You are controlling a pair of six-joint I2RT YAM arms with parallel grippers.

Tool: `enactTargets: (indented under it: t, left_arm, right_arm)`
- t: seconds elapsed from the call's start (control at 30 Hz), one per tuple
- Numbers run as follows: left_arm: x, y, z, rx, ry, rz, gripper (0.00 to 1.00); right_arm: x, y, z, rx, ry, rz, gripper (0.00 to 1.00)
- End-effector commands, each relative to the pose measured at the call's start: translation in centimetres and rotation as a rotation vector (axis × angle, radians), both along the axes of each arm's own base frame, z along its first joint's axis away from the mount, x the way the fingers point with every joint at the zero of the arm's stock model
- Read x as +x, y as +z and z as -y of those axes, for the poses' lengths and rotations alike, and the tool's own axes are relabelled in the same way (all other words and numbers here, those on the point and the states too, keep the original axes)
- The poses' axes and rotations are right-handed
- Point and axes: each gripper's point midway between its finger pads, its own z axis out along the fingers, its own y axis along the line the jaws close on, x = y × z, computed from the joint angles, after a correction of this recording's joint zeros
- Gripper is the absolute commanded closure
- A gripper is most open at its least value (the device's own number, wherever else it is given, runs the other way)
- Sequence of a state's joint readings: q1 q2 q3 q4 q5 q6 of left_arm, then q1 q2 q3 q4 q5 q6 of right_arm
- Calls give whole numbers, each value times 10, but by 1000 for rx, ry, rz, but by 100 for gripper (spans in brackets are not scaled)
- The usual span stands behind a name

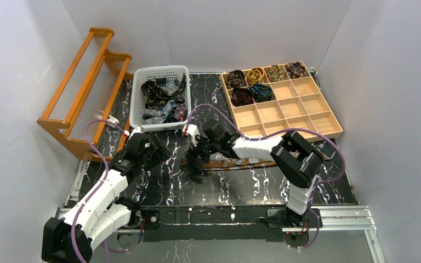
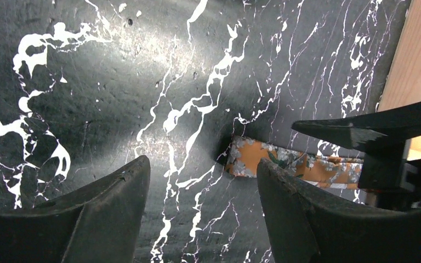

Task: Roll the ties
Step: Roll the tie at the center of the board.

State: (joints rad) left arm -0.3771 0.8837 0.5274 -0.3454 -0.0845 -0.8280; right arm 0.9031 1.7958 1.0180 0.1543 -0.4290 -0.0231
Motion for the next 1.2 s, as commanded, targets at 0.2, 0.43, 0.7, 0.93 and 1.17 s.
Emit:
enactTargets:
  t: [0.2,0.43,0.7,0.93,1.17]
  left_arm:
    - [-19,-4,-6,-13,-6,-41,31]
    - [-23,-7,-7,-12,-5,-44,31]
    - [-26,-13,-8,-22,13,-45,31]
    - [-29,-18,-14,-21,51,-45,31]
    - [-32,-11,-31,24,128,-29,32]
  right_arm:
    - [0,-13,-31,-20,232,252,1]
    - [-12,-47,-20,-133,282,307,18]
    - [-25,-64,-11,-169,277,351,48]
    - [-46,-65,-36,-146,319,354,57]
    - [-58,-53,-76,-77,333,335,59]
